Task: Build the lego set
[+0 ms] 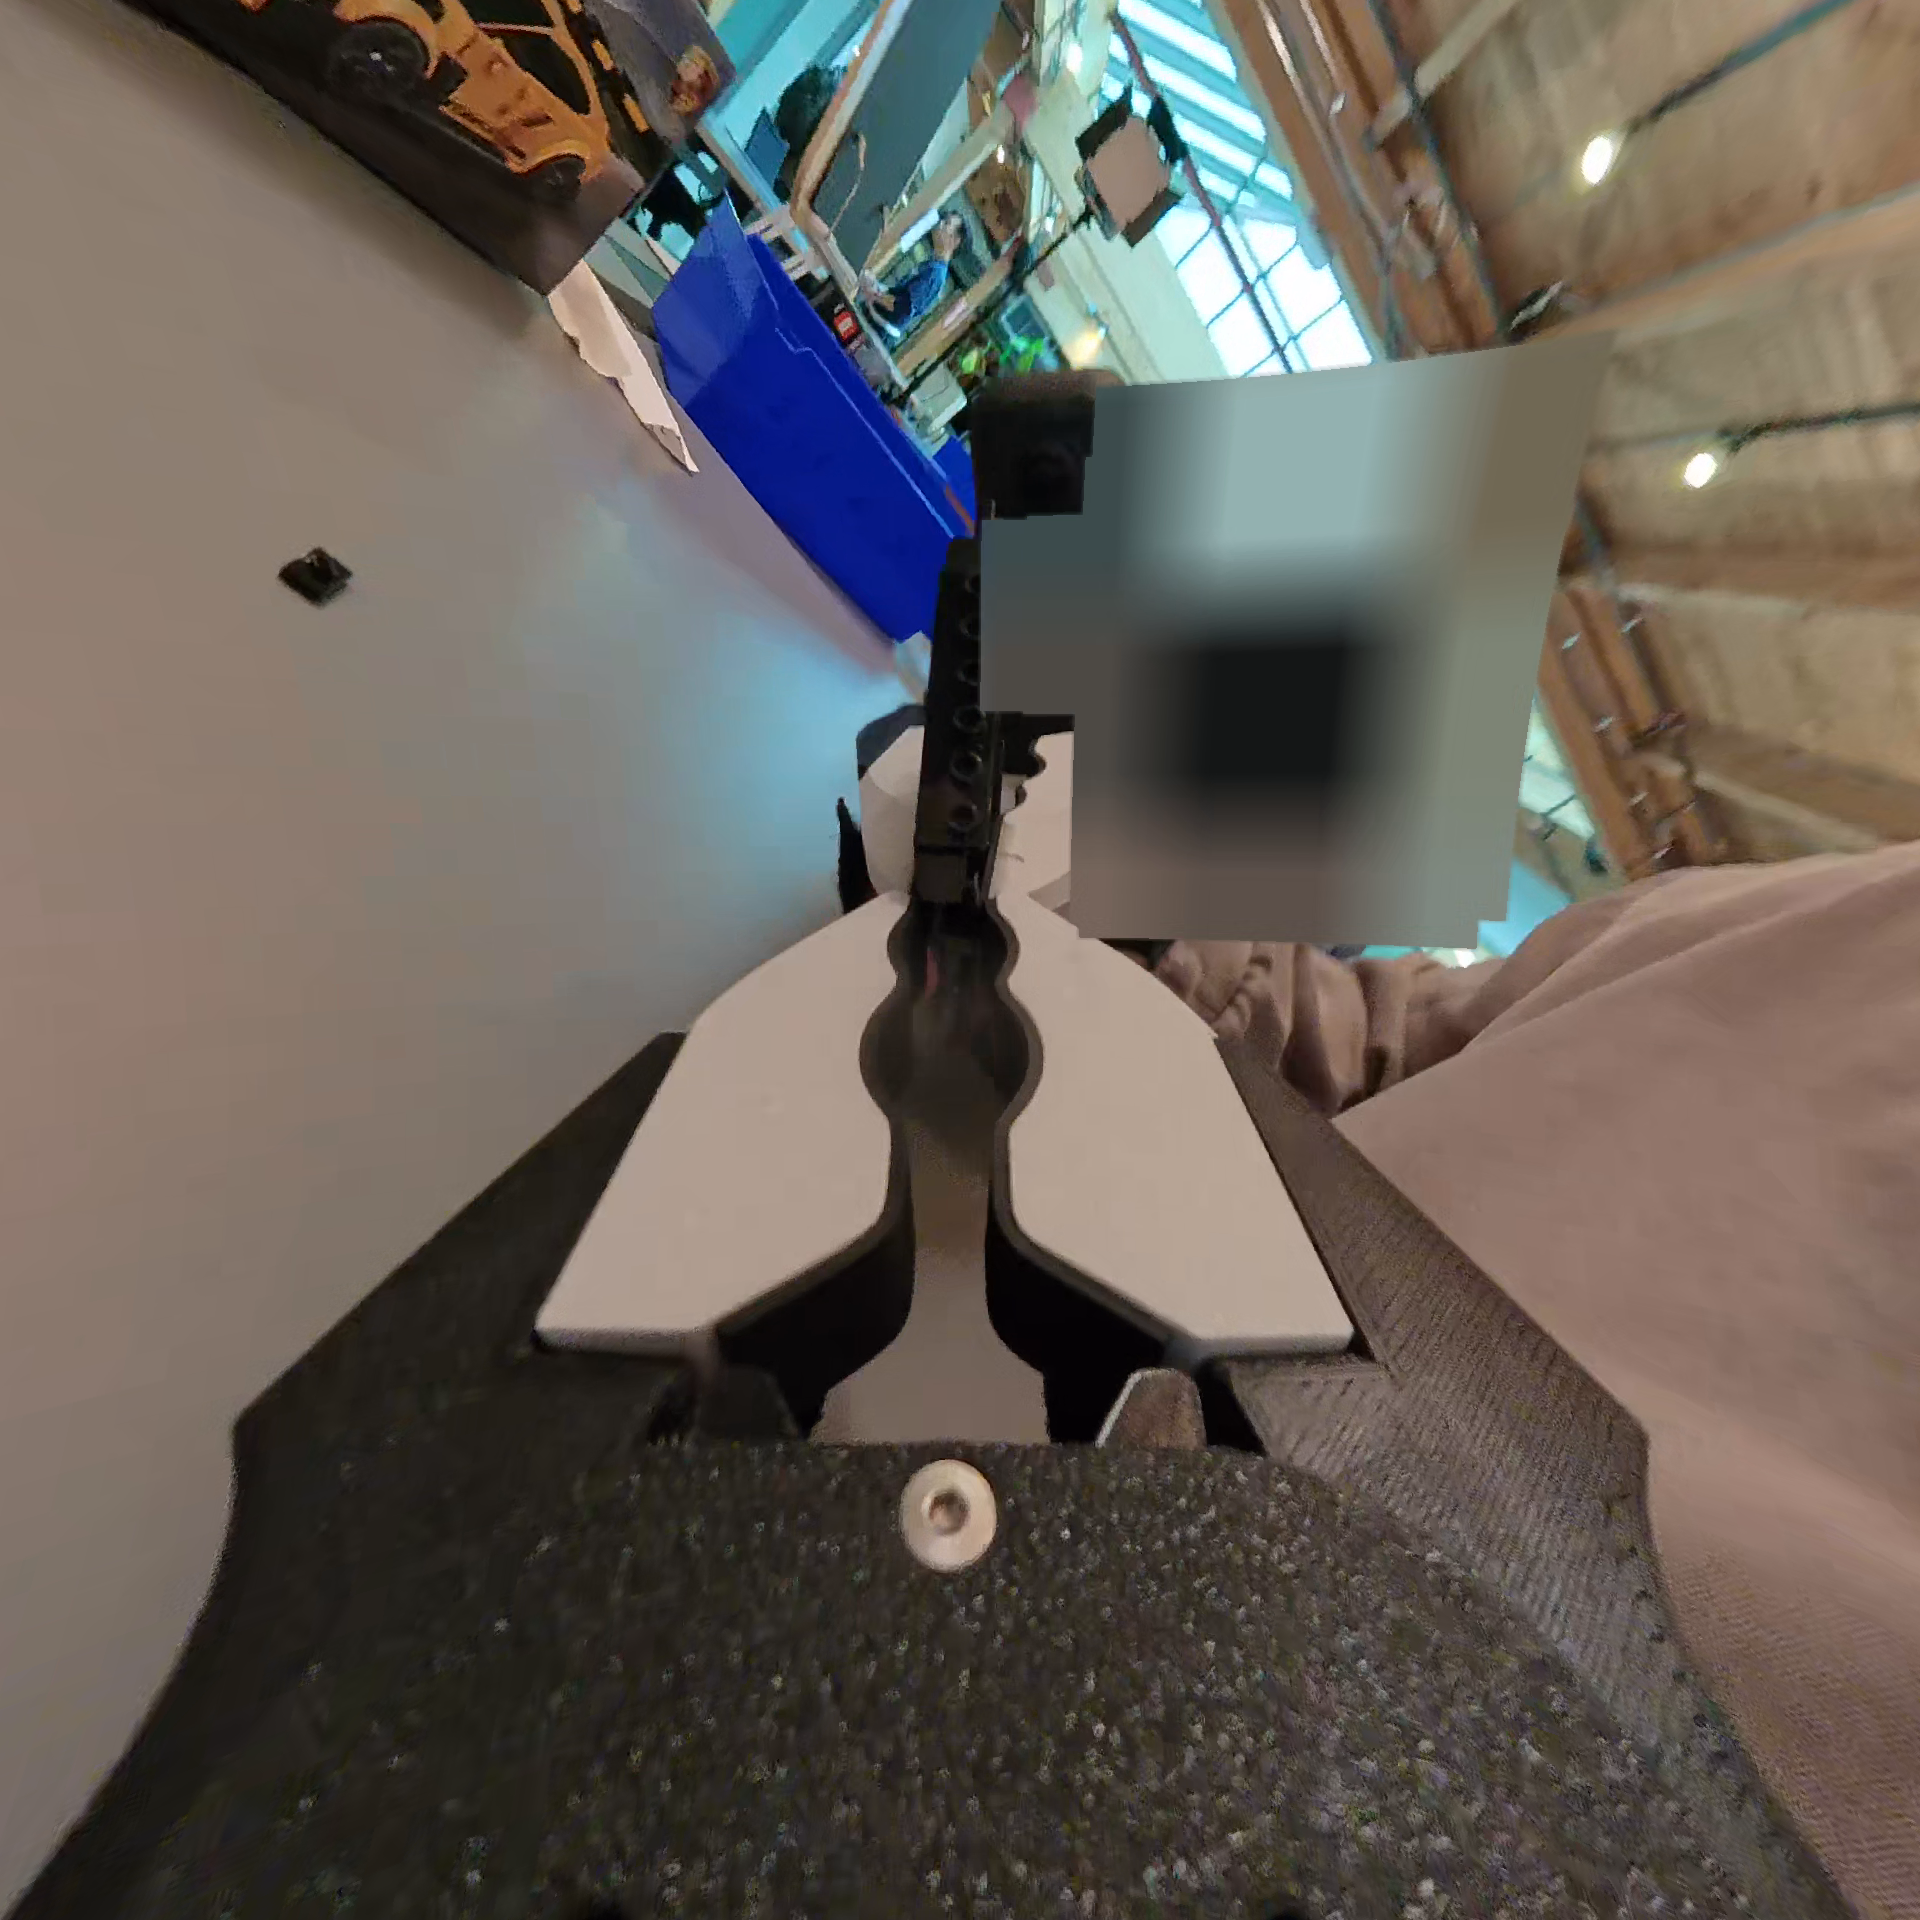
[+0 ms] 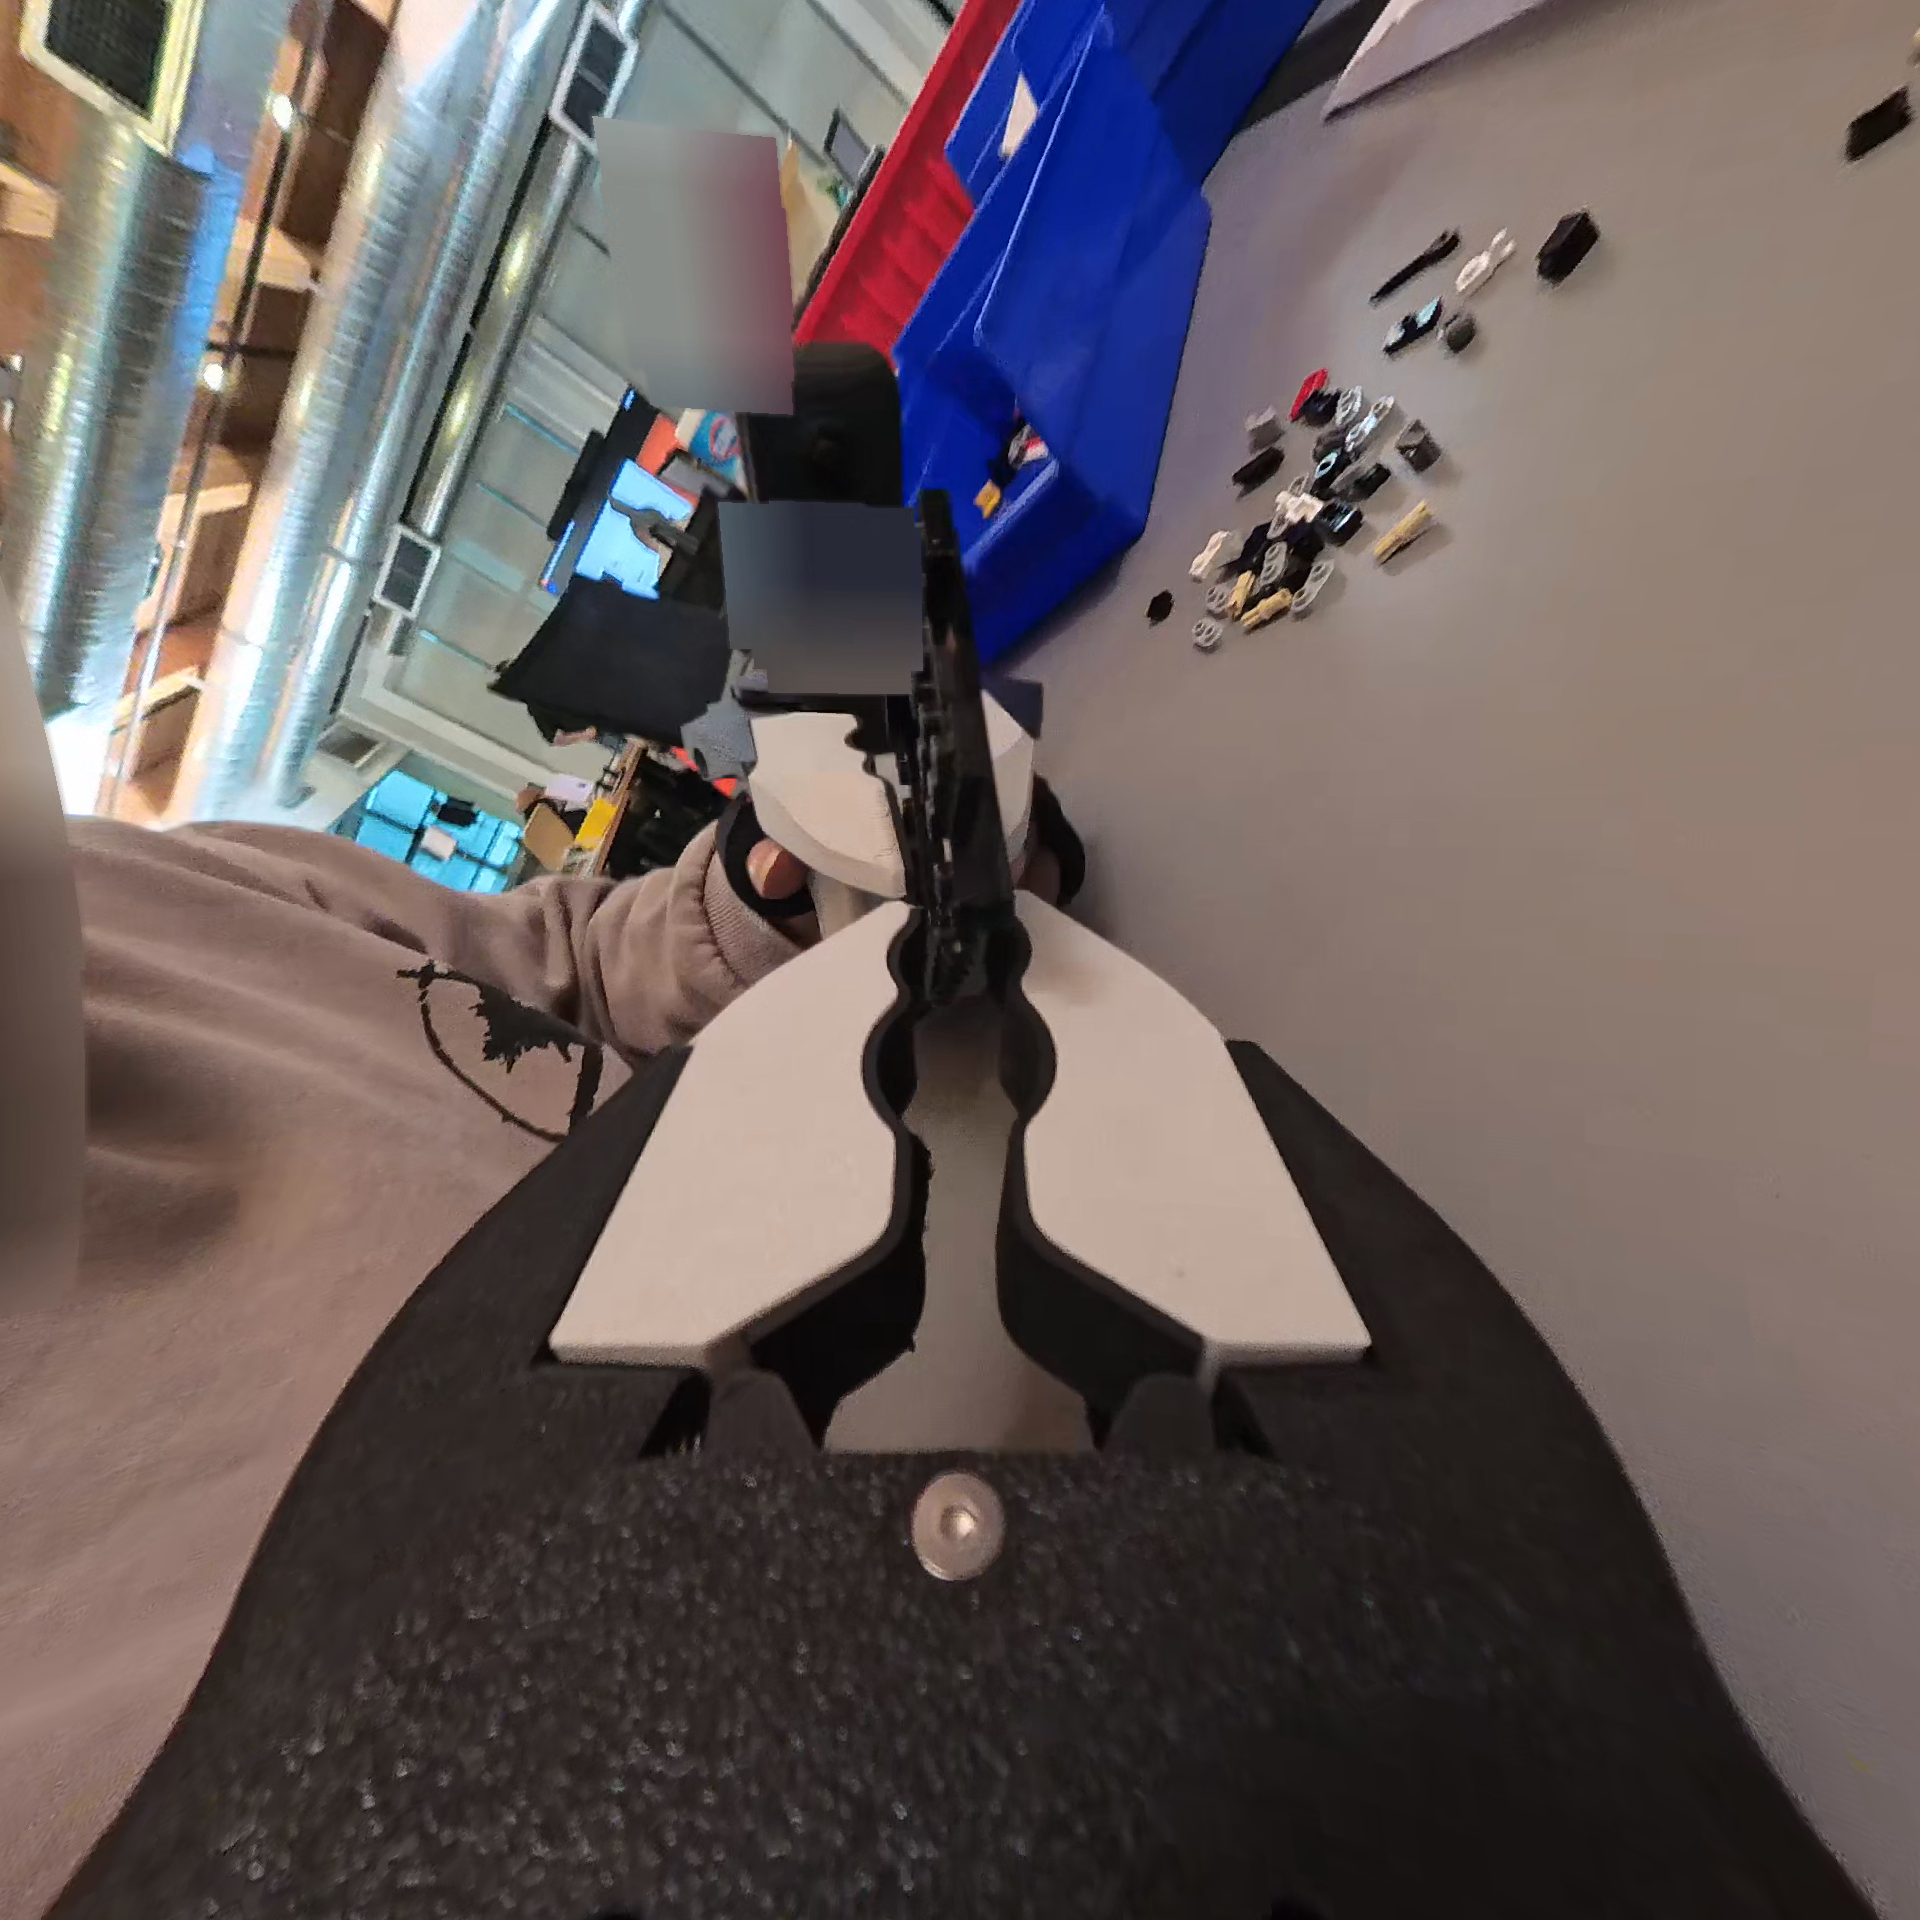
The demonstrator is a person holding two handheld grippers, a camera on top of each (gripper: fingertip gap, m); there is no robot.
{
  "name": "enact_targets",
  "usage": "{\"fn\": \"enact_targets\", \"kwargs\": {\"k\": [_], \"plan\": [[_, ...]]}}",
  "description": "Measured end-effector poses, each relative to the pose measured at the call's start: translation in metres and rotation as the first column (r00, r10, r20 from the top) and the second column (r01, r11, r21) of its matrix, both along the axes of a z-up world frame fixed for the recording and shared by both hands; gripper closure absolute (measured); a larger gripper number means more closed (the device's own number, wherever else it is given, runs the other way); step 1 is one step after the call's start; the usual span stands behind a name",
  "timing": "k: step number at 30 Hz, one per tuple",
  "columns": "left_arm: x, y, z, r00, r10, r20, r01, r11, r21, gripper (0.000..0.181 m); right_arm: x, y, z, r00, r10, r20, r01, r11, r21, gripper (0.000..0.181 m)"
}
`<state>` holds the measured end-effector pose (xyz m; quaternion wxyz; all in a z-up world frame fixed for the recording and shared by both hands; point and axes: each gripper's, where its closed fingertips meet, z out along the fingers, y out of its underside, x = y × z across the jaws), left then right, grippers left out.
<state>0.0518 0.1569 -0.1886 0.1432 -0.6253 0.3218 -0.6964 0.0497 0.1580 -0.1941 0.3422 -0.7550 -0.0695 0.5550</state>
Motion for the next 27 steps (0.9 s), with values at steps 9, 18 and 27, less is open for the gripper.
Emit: {"fn": "enact_targets", "kwargs": {"k": [9, 18, 27], "plan": [[-0.003, 0.005, 0.004, 1.0, -0.025, 0.013, 0.027, 0.992, -0.121, 0.173, 0.008, 0.006, 0.012, 0.978, 0.156, 0.138, -0.173, 0.977, 0.122, 0.164], [-0.009, 0.029, -0.009, 0.997, 0.059, -0.047, -0.066, 0.985, -0.161, 0.172, 0.1, 0.082, -0.048, 0.515, 0.132, 0.847, -0.49, 0.856, 0.165, 0.152], [-0.013, 0.041, -0.013, 0.994, 0.093, -0.051, -0.101, 0.979, -0.18, 0.173, 0.101, 0.107, -0.079, 0.267, 0.303, 0.915, -0.657, 0.752, -0.057, 0.163]]}}
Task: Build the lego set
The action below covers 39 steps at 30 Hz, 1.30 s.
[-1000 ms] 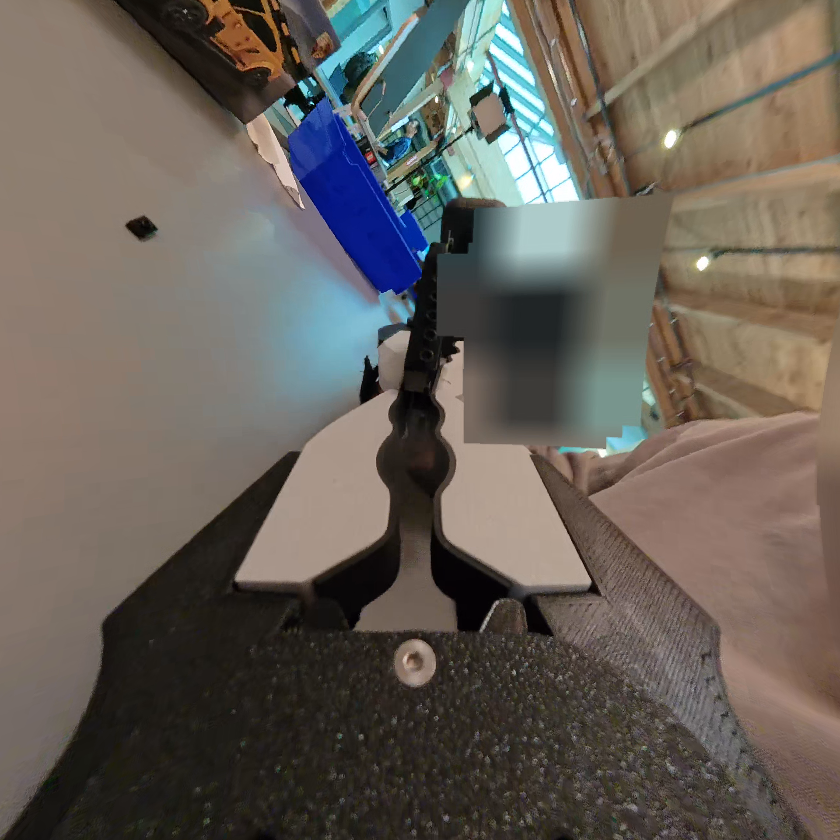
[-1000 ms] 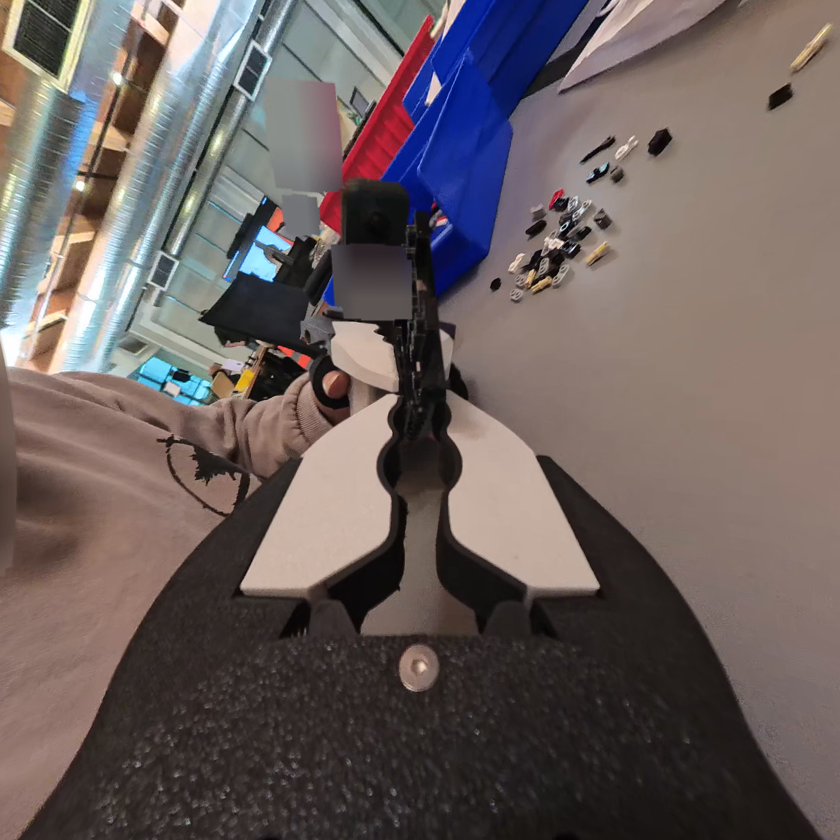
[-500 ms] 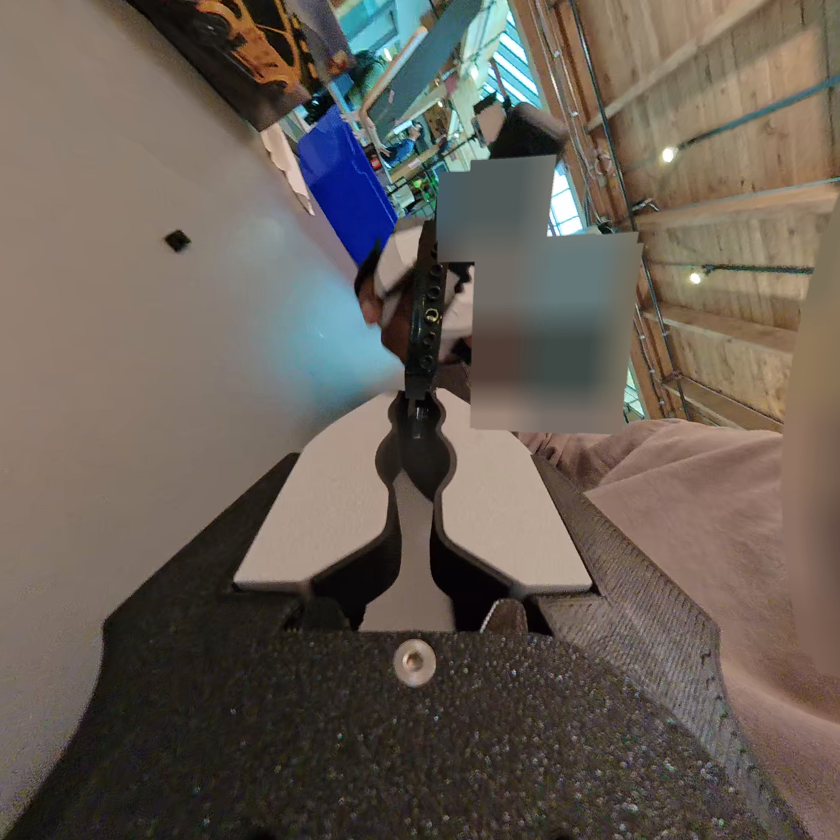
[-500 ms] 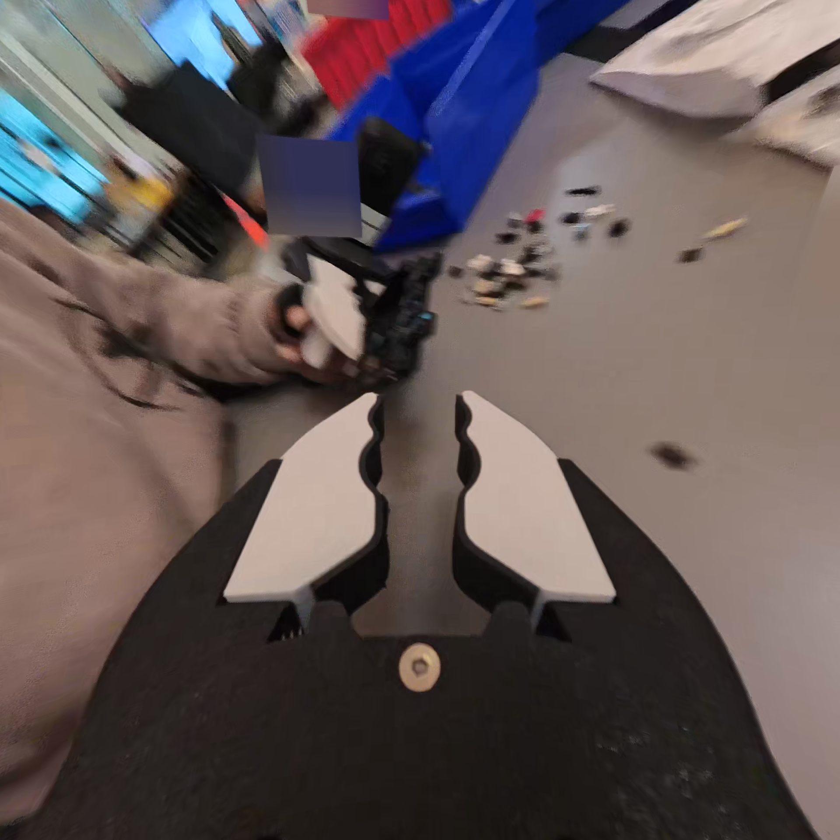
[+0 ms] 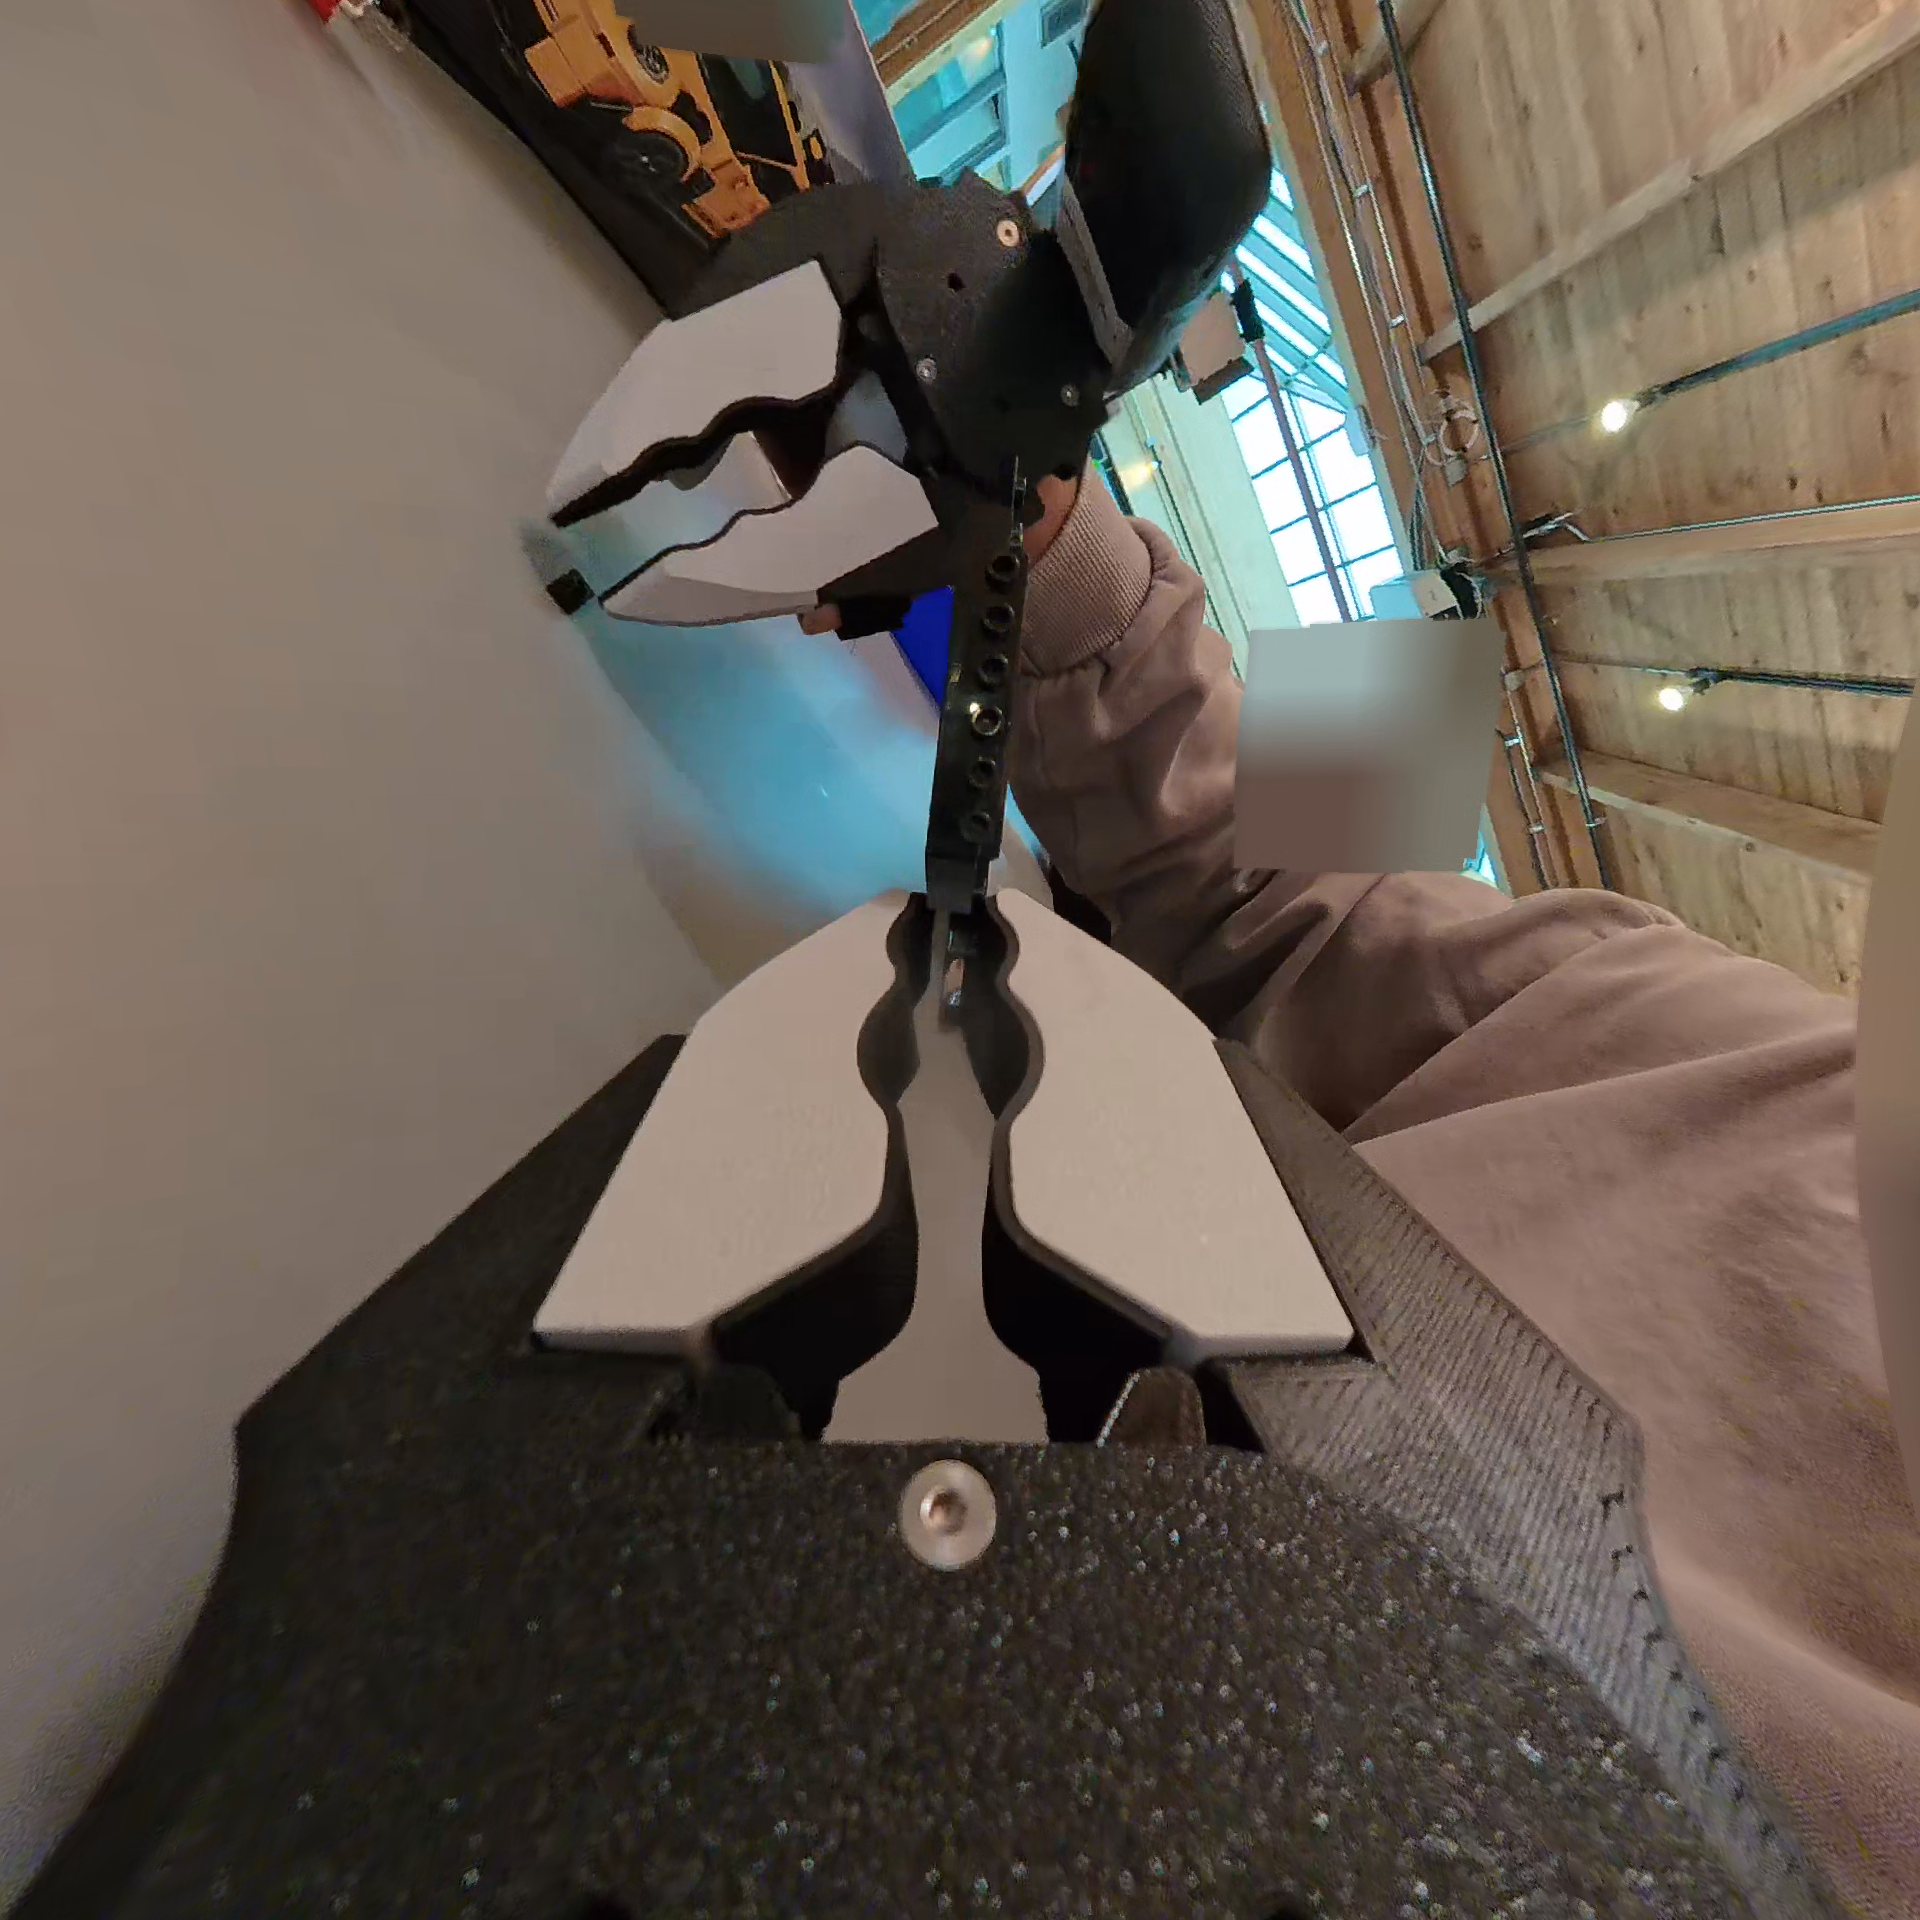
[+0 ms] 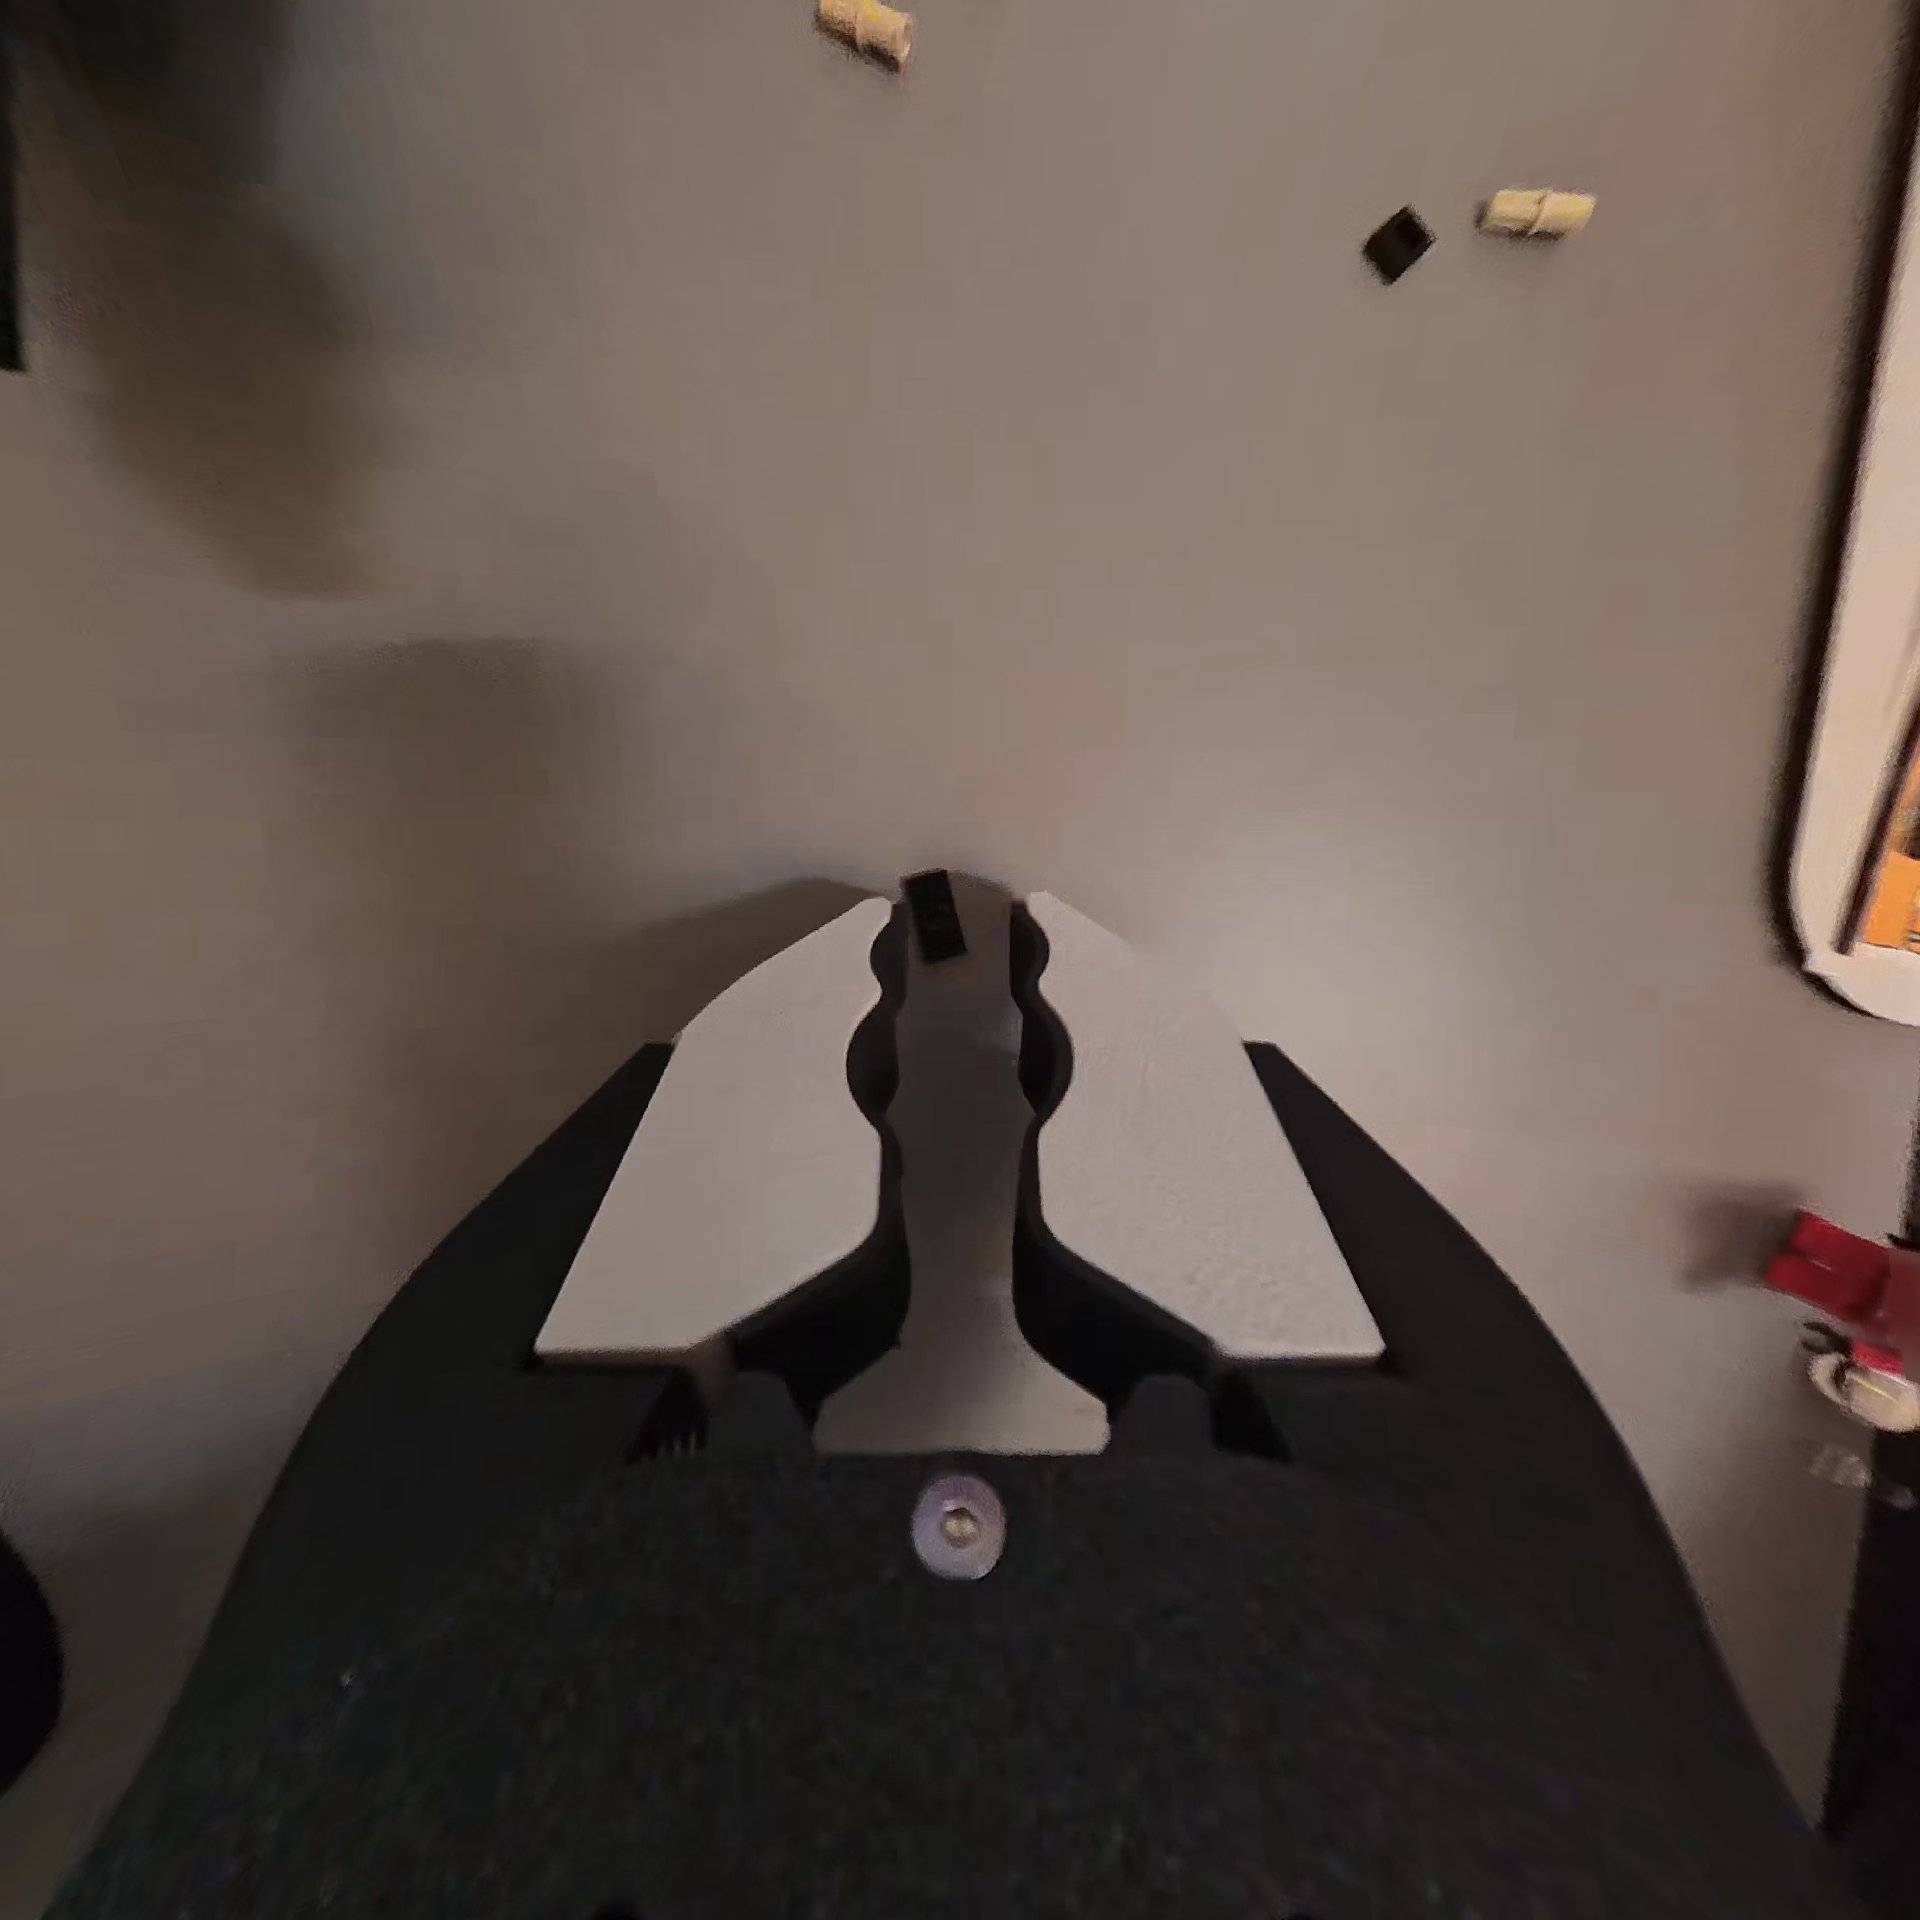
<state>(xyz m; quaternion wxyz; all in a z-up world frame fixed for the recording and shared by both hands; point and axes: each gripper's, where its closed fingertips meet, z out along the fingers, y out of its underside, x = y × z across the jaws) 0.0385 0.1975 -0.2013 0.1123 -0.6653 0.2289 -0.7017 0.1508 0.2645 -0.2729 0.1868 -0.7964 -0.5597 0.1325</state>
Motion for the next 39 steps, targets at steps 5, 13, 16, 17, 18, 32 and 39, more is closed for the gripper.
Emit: {"fn": "enact_targets", "kwargs": {"k": [5, 13, 16, 17, 18, 32, 39], "plan": [[0.0, 0.003, -0.001, 1.0, 0.008, -0.002, -0.008, 1.0, -0.002, 0.173, -0.001, -0.003, -0.005, 1.0, 0.014, 0.004, -0.013, 0.999, -0.036, 0.174], [0.002, 0.014, -0.003, 0.994, 0.11, -0.008, -0.111, 0.988, -0.11, 0.172, -0.043, -0.023, 0.094, 0.98, -0.084, -0.181, 0.111, 0.983, 0.147, 0.174], [0.006, 0.017, 0.0, 0.985, 0.173, 0.002, -0.171, 0.974, -0.15, 0.172, -0.07, -0.033, 0.108, 0.959, -0.183, -0.215, 0.222, 0.959, 0.177, 0.174], [0.007, 0.018, 0.001, 0.981, 0.192, 0.0, -0.19, 0.97, -0.153, 0.172, -0.077, -0.036, 0.107, 0.952, -0.212, -0.223, 0.253, 0.951, 0.175, 0.174], [0.008, 0.018, 0.001, 0.977, 0.212, -0.002, -0.21, 0.965, -0.156, 0.172, -0.084, -0.037, 0.105, 0.944, -0.238, -0.229, 0.28, 0.945, 0.17, 0.174], [0.008, 0.016, 0.004, 0.968, 0.248, 0.025, -0.238, 0.948, -0.211, 0.172, -0.101, -0.039, 0.076, 0.958, -0.28, -0.06, 0.286, 0.941, 0.181, 0.174], [0.008, 0.018, 0.003, 0.969, 0.246, 0.02, -0.238, 0.951, -0.196, 0.172, -0.097, -0.04, 0.074, 0.961, -0.274, -0.029, 0.275, 0.944, 0.181, 0.171]]}}
